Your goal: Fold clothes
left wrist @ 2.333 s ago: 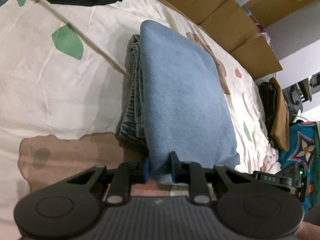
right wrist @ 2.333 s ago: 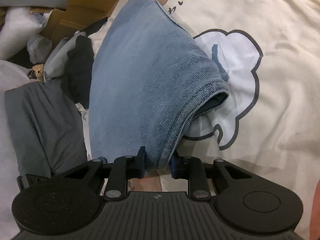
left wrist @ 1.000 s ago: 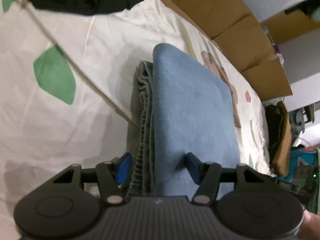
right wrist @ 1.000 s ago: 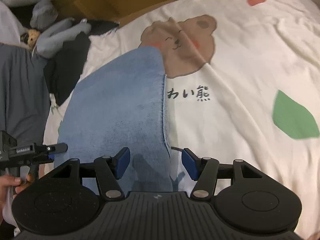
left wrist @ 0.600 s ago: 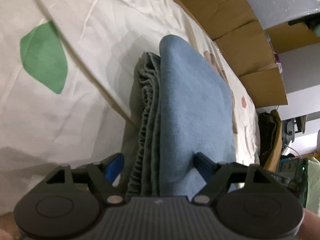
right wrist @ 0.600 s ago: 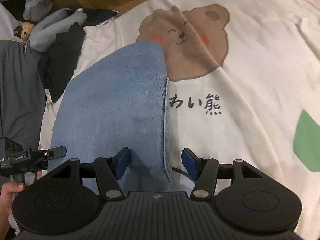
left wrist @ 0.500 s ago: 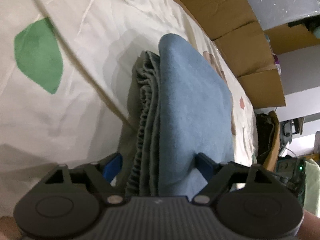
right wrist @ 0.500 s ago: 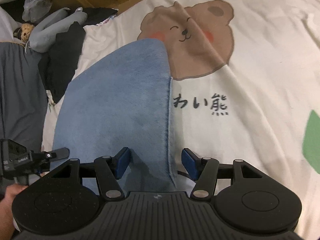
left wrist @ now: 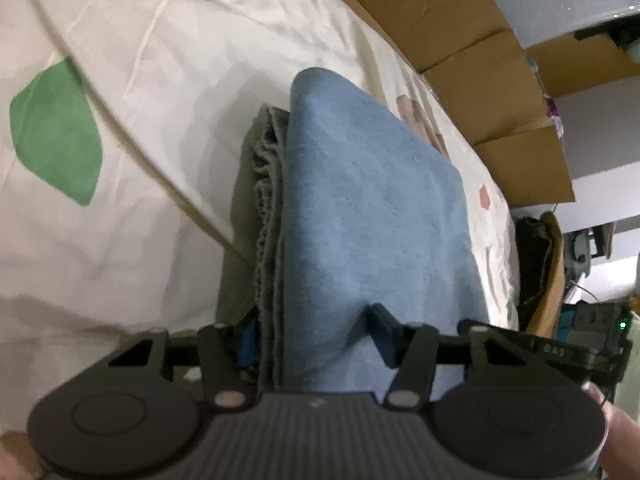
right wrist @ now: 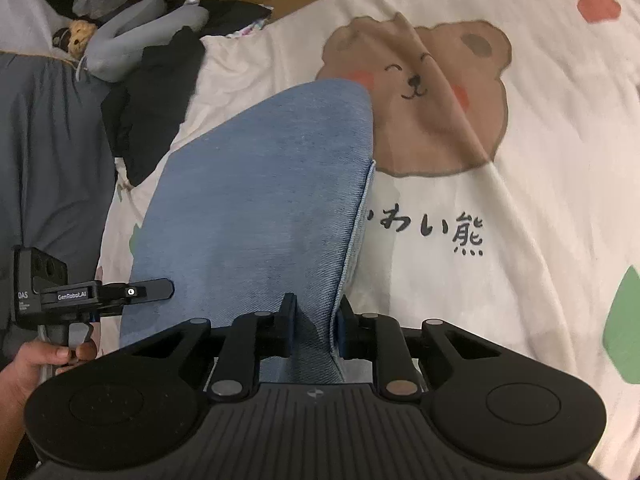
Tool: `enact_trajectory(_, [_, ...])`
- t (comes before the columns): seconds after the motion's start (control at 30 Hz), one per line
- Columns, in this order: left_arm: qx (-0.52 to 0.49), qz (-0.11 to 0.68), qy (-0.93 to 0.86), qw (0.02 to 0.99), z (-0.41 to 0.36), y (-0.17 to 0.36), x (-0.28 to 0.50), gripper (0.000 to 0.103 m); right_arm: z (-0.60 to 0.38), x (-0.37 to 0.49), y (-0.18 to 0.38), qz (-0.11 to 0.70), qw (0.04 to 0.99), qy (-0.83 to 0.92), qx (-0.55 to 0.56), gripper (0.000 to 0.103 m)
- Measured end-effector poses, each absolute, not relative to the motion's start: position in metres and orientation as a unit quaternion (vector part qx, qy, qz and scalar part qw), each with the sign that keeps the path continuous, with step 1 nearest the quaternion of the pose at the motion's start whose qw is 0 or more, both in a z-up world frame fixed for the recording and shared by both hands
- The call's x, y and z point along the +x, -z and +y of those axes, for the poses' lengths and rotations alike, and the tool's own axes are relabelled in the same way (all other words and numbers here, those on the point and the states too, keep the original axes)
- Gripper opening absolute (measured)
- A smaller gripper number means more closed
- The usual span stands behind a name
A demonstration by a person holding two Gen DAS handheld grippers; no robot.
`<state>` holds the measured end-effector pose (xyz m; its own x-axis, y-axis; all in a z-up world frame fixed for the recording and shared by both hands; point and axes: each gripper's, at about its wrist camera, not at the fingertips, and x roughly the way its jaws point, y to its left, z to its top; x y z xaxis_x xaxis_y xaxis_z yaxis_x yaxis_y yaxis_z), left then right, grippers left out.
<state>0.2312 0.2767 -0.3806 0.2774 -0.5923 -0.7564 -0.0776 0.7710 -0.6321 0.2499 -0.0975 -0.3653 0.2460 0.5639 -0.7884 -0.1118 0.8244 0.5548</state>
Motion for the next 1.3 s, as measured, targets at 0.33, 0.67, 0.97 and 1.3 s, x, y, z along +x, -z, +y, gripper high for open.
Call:
enact_trajectory(0.33, [-0.255,0.591,0.189,0.742,0.227,0.367,0.233,0.050,-0.131,0.241,0.345,0.573,0.771,-0.203,0.189,0.018])
enact_trajectory(0.67, [-0.288,0.601,0.203,0.718,0.220,0.397,0.242,0.073,-0.161,0.235,0.365,0.578,0.772,-0.181,0.194,0.027])
enact_trajectory(0.97, [-0.326,0.590,0.227,0.703,0.220,0.413,0.251,0.080,-0.153,0.247,0.388,0.579,0.764,-0.182,0.219,0.043])
enact_trajectory(1.3, [-0.283,0.591,0.245,0.714,0.212,0.396,0.257,0.056,-0.158,0.255,0.382,0.577,0.746,-0.218,0.251,0.022])
